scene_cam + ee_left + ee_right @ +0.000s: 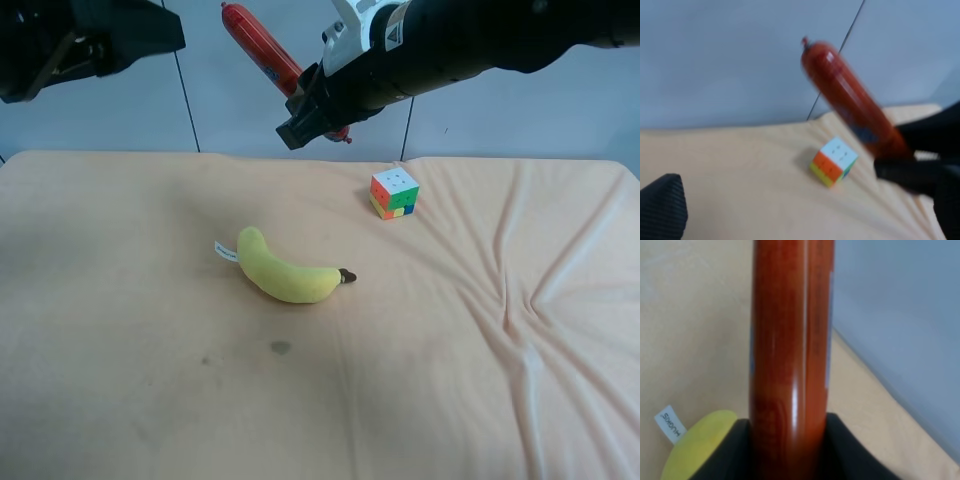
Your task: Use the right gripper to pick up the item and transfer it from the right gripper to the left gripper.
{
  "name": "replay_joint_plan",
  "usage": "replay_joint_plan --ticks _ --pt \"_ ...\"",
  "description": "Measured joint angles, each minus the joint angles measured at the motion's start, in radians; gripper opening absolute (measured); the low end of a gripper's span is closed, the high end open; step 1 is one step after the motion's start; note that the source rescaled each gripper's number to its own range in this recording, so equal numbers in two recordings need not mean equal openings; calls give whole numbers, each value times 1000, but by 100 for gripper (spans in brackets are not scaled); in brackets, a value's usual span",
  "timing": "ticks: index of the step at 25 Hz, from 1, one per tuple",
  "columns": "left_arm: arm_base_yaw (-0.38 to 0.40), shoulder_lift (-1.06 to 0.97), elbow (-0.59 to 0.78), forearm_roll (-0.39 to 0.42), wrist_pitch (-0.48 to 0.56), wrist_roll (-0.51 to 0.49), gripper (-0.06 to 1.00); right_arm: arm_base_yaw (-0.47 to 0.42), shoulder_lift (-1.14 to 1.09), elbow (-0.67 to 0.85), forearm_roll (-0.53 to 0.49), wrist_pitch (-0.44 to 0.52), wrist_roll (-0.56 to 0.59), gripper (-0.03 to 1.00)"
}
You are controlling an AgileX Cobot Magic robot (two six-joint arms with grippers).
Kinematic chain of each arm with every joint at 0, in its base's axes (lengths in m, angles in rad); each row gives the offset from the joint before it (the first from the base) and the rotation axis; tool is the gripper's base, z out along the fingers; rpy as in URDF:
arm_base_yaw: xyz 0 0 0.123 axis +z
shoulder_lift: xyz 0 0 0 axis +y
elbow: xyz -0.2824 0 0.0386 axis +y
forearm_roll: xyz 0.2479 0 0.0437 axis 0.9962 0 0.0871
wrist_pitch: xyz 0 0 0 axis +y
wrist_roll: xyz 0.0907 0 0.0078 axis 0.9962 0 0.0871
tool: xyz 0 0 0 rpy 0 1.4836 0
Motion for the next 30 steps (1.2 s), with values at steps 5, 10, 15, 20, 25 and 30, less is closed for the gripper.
replay_joint_plan --ticks 5,10,15,20,25,30 --pt "-2 70 -75 6 -42 -52 100 0 0 0 0 0 0 0" --pt "-2 150 -129 6 -60 -108 100 0 0 0 0 0 0 0" --pt "-2 216 -158 6 -66 -137 100 0 0 0 0 0 0 0" --pt "-2 251 -163 9 -88 -167 100 0 0 0 0 0 0 0" --pt "-34 283 -163 11 -138 -192 100 0 0 0 0 0 0 0" --pt "-63 312 -174 11 -172 -208 100 0 0 0 0 0 0 0"
